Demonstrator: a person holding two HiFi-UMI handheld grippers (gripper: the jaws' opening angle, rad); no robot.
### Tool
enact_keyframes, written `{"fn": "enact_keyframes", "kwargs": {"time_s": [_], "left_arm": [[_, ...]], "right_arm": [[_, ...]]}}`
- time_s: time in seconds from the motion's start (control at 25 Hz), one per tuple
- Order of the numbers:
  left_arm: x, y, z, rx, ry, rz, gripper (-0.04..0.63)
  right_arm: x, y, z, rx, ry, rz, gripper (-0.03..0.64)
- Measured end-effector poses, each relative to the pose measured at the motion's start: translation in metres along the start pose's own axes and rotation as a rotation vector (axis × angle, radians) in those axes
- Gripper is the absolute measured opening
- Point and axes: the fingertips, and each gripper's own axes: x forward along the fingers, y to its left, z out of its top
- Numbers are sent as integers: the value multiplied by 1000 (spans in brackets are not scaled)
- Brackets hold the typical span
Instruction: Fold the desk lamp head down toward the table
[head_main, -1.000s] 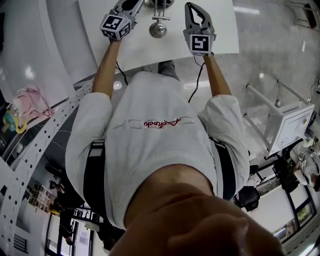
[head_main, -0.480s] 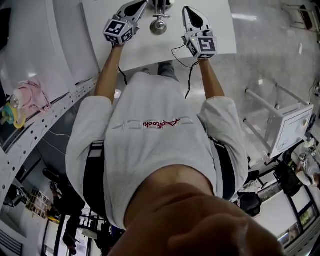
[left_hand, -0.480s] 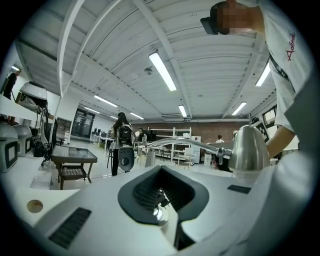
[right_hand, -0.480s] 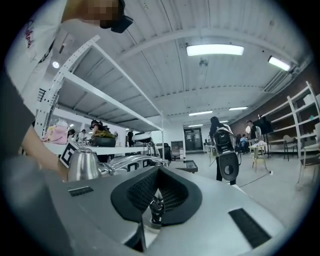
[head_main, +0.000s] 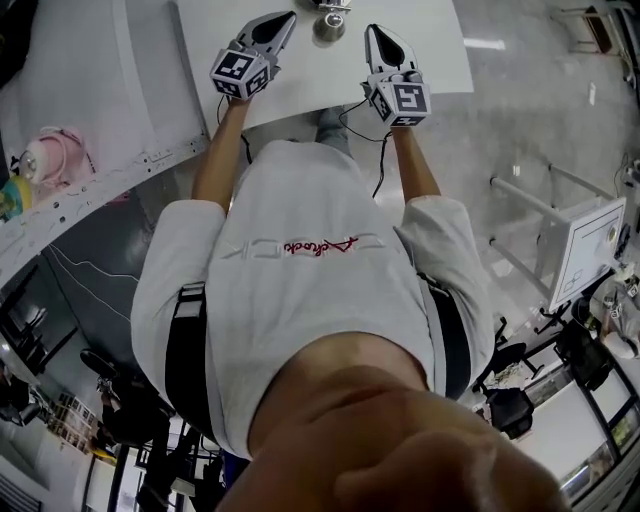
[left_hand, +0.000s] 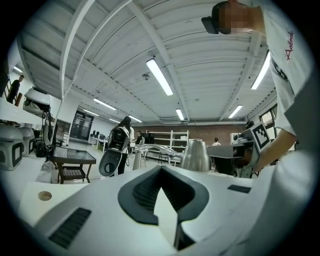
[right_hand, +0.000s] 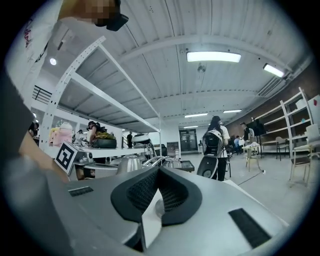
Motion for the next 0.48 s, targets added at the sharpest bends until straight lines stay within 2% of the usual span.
{"fn": "enact_keyframes", "kwargs": {"time_s": [0.48], "left_arm": [[-59, -45, 1, 9, -13, -51, 26]], "right_arm": [[-60, 64, -1, 3, 6, -58, 14]]}}
